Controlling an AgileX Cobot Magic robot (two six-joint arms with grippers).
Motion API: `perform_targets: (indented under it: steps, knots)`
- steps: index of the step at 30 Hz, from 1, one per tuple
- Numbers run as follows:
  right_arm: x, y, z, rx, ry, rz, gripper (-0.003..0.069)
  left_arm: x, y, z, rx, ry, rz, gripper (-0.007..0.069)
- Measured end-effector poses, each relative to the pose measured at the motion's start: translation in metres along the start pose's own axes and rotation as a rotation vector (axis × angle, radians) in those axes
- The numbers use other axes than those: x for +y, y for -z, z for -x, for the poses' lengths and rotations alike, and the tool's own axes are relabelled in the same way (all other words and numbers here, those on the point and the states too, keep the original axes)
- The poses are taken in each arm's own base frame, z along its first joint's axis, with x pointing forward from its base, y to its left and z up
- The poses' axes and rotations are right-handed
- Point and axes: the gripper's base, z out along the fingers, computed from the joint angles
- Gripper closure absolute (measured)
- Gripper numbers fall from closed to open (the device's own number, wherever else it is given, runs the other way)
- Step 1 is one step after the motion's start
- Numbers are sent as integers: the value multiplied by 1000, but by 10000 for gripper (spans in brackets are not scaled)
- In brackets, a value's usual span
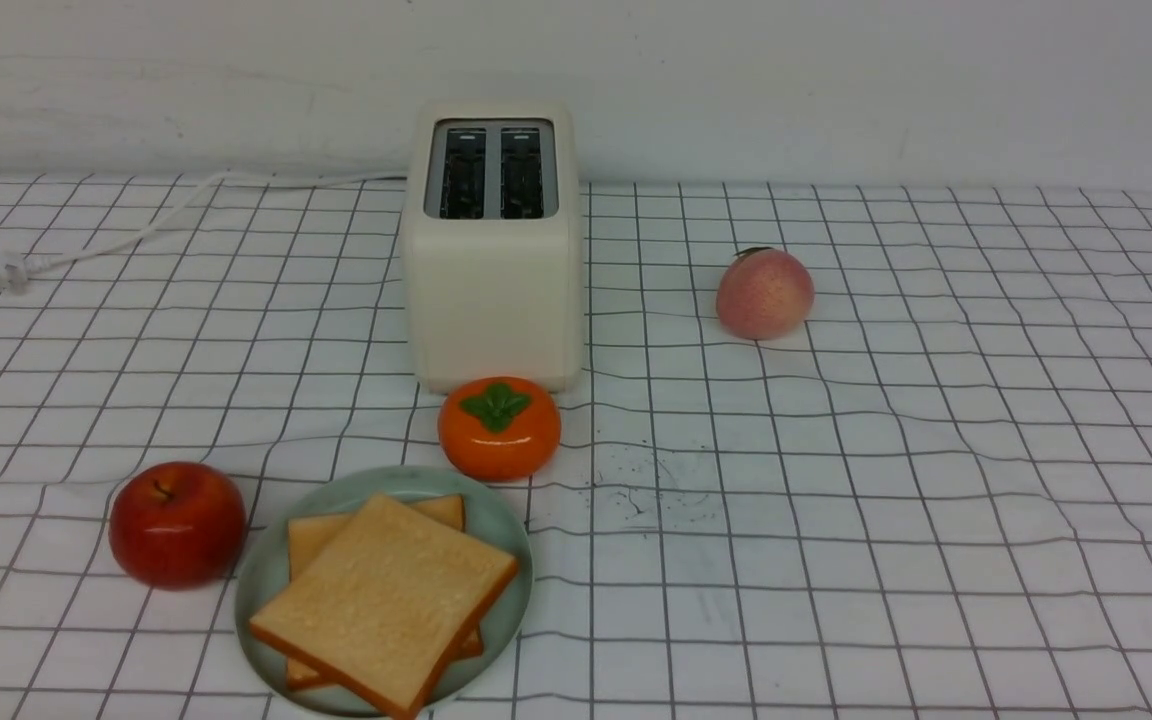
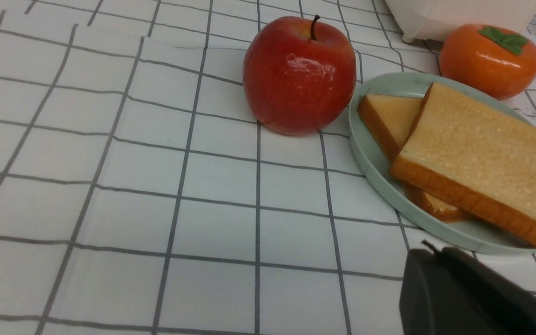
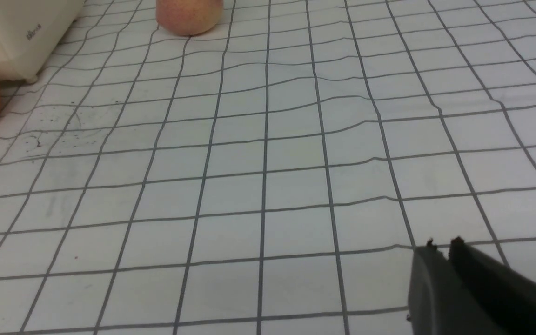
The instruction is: Take toasted bread from bread machine on white checkered table place on plate.
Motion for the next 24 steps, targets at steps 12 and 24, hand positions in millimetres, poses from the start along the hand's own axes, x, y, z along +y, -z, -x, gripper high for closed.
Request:
perform_targets:
  steps: [12, 24]
  knots:
    - [0, 0, 0, 0, 0, 0, 589, 0, 0, 0, 0, 0, 0, 622]
    - [0, 0, 0, 0, 0, 0, 574, 0, 0, 0, 0, 0, 0, 615]
